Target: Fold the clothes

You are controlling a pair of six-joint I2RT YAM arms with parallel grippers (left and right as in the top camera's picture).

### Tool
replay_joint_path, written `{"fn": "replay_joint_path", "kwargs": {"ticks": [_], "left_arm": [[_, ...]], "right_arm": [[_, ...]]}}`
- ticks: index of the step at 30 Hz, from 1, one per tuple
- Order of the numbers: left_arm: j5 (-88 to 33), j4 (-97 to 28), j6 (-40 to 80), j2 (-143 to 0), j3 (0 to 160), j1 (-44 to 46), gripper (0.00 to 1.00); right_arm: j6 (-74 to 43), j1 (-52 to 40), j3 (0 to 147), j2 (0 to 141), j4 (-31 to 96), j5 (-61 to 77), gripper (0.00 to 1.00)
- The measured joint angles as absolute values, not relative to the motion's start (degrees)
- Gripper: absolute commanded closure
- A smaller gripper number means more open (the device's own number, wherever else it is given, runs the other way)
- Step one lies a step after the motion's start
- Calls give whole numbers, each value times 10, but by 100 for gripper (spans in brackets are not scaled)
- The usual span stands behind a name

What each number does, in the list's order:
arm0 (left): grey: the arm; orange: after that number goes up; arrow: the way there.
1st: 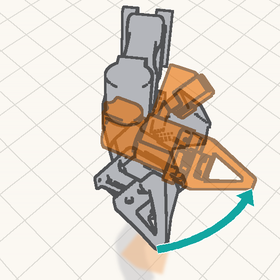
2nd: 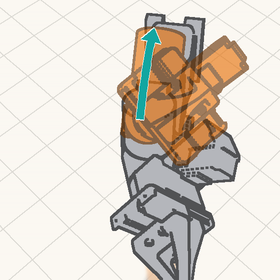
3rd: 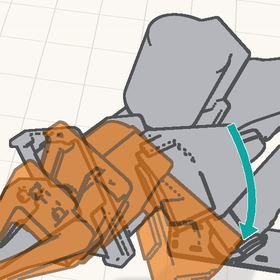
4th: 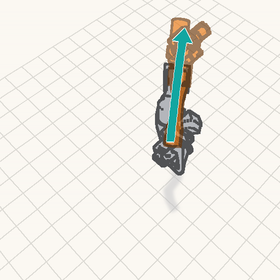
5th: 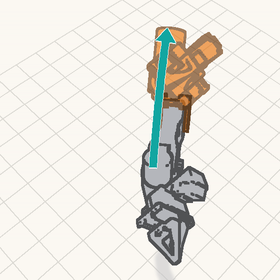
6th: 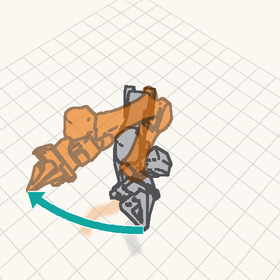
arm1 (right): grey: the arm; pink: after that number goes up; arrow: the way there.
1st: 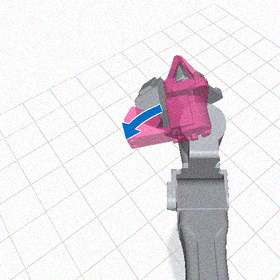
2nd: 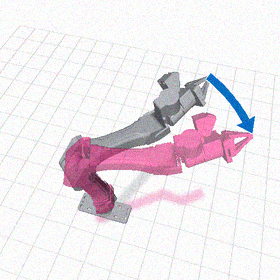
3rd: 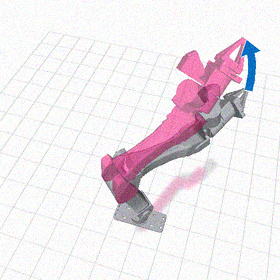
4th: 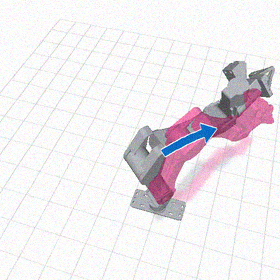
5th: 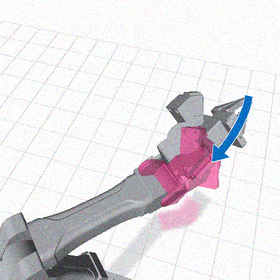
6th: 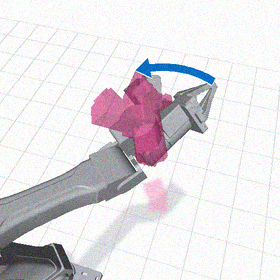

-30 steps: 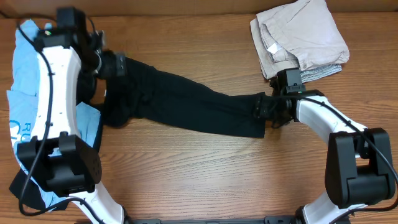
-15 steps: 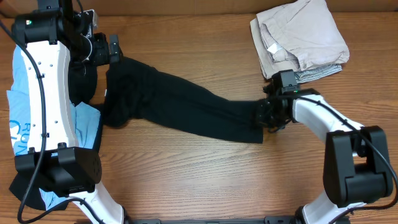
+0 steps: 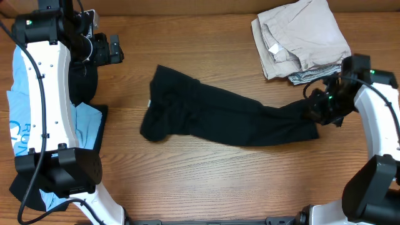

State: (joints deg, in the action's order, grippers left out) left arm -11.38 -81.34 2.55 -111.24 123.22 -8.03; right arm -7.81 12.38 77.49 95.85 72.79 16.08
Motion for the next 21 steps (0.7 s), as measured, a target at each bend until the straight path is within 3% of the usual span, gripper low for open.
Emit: {"fn": "replay_joint_path", "kwargs": {"ticks": [7, 17, 19, 21], "left_arm": [[-114, -816, 25, -1112, 1232, -80, 0], [-114, -816, 12, -1113, 1225, -80, 0], [-114, -816, 11, -1114, 1224, -80, 0], [-114, -816, 10, -1116, 1224, -80, 0]], "right_arm": [[-74, 25, 789, 958, 692, 154, 96], [-155, -172, 791, 1000, 575, 115, 95], [-170, -199, 791, 1028, 545, 112, 83], [-189, -227, 791, 1058, 506, 112, 41]]}}
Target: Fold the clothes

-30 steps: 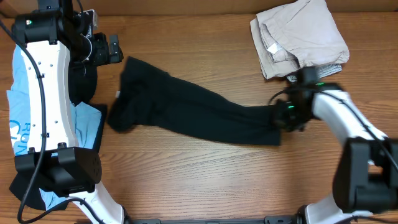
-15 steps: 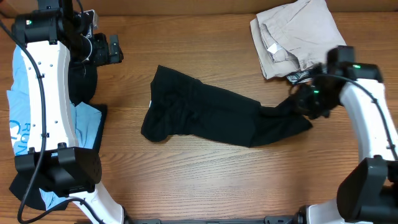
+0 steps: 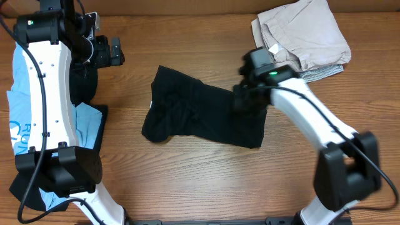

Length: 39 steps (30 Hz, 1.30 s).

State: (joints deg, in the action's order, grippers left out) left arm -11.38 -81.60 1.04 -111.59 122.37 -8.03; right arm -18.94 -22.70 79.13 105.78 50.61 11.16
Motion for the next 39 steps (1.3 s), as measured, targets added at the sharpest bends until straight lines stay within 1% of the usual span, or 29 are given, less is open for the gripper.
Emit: {"fn": "replay_joint_path", "kwargs": {"ticks": [1, 2, 3, 4, 7, 10, 15, 20, 24, 30, 35, 39], "left_arm": [[-114, -816, 11, -1117, 1223, -80, 0], [-114, -816, 10, -1118, 1223, -80, 0], [-114, -816, 10, -1120, 1223, -80, 0], [-114, -815, 9, -1122, 1223, -80, 0], [-114, -815, 4, -1132, 1223, -80, 0], [-114, -817, -3, -1145, 1221, -80, 0], [-123, -834, -32, -1181, 1217, -80, 0], [-190, -859, -109, -1238, 1214, -78, 0], [-248, -860, -169, -1290, 1212, -65, 0], [-278, -853, -211, -1341, 1211, -19, 0], [-281, -826, -216, -1355, 1211, 18, 0], [-245, -813, -198, -1355, 1211, 39, 0]], "right_arm": [[-192, -238, 791, 1068, 491, 114, 24], [-194, -250, 791, 1076, 474, 121, 15], [-196, -260, 791, 1081, 460, 132, 9], [-194, -269, 792, 1082, 449, 149, 6], [-188, -283, 808, 1082, 451, 206, 6], [-185, -277, 840, 1080, 488, 232, 5], [-183, -239, 888, 1058, 578, 204, 5], [-182, -203, 894, 1047, 643, 160, 5], [-180, -180, 894, 1046, 658, 142, 4], [-175, -154, 894, 1046, 666, 133, 4], [-169, -146, 894, 1046, 668, 131, 3], [-164, -147, 894, 1046, 669, 131, 3]]}}
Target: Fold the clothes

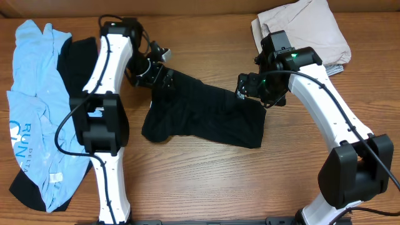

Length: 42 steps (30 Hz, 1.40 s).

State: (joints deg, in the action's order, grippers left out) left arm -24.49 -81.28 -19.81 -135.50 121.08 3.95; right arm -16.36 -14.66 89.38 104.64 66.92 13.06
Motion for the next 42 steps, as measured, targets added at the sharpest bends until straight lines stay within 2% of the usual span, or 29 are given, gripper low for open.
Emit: {"fn": "replay_joint_path", "kwargs": {"ticks": [8, 15, 19, 23, 25, 29, 30, 33, 35, 42], "left_arm": [[-173, -831, -159, -1367, 1211, 44, 0], [-156, -842, -134, -1373, 1189, 47, 0], [-154, -828, -130, -1373, 1162, 60, 10], [-151, -807, -116, -1374, 1127, 76, 26], [-148, -803, -105, -1374, 1122, 79, 43], [-147, -797, -86, -1375, 1117, 79, 96], [-147, -796, -85, -1375, 1117, 79, 96], [-138, -797, -69, -1375, 1117, 79, 96], [-124, -802, -59, -1375, 1117, 77, 96], [-59, -908, -46, -1382, 1185, 50, 96]], "right_arm": [[-156, -147, 894, 1046, 669, 130, 2], [-153, -147, 894, 1046, 668, 116, 0], [-153, -147, 894, 1046, 668, 111, 0], [-153, -147, 894, 1046, 668, 110, 0], [-153, -147, 894, 1046, 668, 109, 0], [-153, -147, 894, 1046, 668, 109, 0], [-153, -147, 894, 1046, 667, 109, 1], [-151, -147, 894, 1046, 666, 109, 11], [-149, -148, 894, 1046, 666, 109, 21], [-153, -171, 894, 1046, 624, 118, 96]]}}
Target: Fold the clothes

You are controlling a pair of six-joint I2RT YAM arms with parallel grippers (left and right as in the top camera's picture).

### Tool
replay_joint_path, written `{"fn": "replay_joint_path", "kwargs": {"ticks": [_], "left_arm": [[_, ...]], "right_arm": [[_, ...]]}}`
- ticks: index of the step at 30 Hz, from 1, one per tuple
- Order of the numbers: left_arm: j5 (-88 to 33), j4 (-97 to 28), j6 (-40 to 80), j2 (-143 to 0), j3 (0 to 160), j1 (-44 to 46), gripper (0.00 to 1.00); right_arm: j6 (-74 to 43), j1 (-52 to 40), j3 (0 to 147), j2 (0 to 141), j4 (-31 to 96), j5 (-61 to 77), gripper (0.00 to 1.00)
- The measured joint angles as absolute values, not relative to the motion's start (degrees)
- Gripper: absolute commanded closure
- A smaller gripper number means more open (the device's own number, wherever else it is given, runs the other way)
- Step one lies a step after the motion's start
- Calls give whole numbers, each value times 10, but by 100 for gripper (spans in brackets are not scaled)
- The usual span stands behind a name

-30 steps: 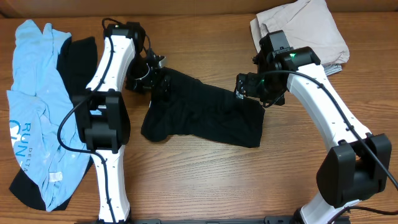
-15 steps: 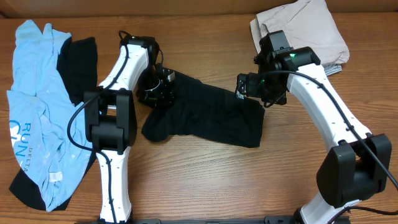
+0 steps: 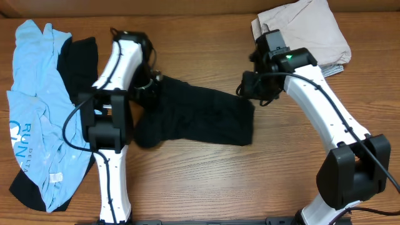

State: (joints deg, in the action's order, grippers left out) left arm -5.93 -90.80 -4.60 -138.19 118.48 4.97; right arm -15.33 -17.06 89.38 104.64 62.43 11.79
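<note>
A black garment (image 3: 200,119), folded over once, lies across the middle of the table. My left gripper (image 3: 150,84) sits on its upper left corner, and its dark fingers appear shut on the cloth. My right gripper (image 3: 245,90) hovers just off the garment's upper right edge. Its fingers are too dark and small to show whether they are open or shut.
A stack of folded beige clothes (image 3: 303,34) lies at the back right, behind the right arm. A light blue T-shirt (image 3: 31,112) and another black piece (image 3: 76,62) are spread along the left side. The left arm (image 3: 112,125) crosses the garment's left end.
The black garment has shifted a little left and toward the front, its right edge pulled away from the right gripper. My left gripper moved slightly down and left on the corner. The right gripper barely moved.
The garment first lay stretched out, with my right gripper at its far right end and the left arm parked at the left. Then the right end was folded over to the middle. The left gripper then reached the upper left corner, and now the garment has shifted left.
</note>
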Motion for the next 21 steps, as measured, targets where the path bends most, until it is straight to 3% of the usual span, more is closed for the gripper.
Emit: {"fn": "replay_joint_path", "kwargs": {"ticks": [8, 21], "left_arm": [[-33, -966, -49, -1382, 1326, 15, 96], [-35, -967, -49, -1353, 1343, 41, 96]], "right_arm": [[-206, -229, 894, 1060, 560, 128, 96], [-274, -244, 894, 1214, 521, 178, 96]]}}
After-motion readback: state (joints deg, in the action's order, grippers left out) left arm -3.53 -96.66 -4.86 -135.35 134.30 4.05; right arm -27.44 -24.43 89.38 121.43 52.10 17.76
